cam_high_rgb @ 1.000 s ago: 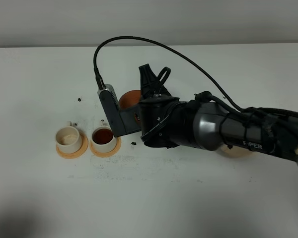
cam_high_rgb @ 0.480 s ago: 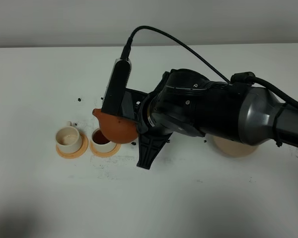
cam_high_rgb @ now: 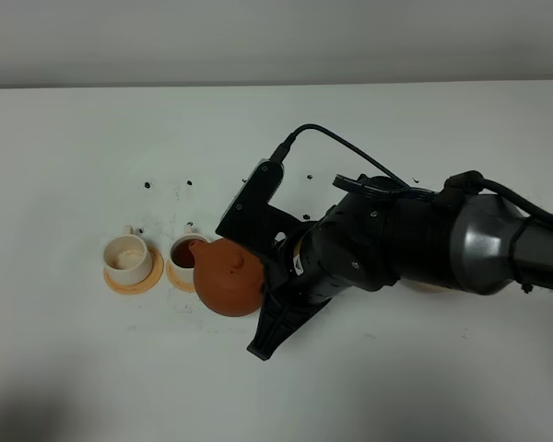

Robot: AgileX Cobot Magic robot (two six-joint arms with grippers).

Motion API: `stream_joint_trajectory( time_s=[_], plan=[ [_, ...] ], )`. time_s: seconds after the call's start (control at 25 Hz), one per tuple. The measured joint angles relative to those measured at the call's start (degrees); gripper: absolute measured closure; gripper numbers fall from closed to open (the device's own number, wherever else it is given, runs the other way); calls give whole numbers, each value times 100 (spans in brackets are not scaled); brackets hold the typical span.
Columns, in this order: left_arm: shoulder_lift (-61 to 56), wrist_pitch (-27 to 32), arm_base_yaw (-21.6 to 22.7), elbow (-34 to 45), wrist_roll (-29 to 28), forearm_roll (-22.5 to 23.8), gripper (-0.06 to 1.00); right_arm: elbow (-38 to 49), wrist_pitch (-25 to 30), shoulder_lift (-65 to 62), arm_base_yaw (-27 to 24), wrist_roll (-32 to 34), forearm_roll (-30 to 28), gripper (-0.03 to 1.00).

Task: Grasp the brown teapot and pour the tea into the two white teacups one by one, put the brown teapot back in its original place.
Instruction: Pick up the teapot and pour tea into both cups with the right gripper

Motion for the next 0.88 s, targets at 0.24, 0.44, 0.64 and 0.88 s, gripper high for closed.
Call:
stream_joint_trajectory(
  time_s=[0.24, 0.44, 0.64, 0.88],
  plan=[
    [0, 0, 0, 0, 0, 0, 36, 33, -129, 530, -30, 15, 237, 85],
    [0, 0, 0, 0, 0, 0, 36, 35, -136, 596, -30, 15, 294, 85],
    [0, 0, 0, 0, 0, 0, 36, -49, 235, 442, 45, 208, -211, 85],
    [0, 0, 0, 0, -5, 0, 36, -864, 1105, 249, 259, 657, -1414, 85]
  ],
)
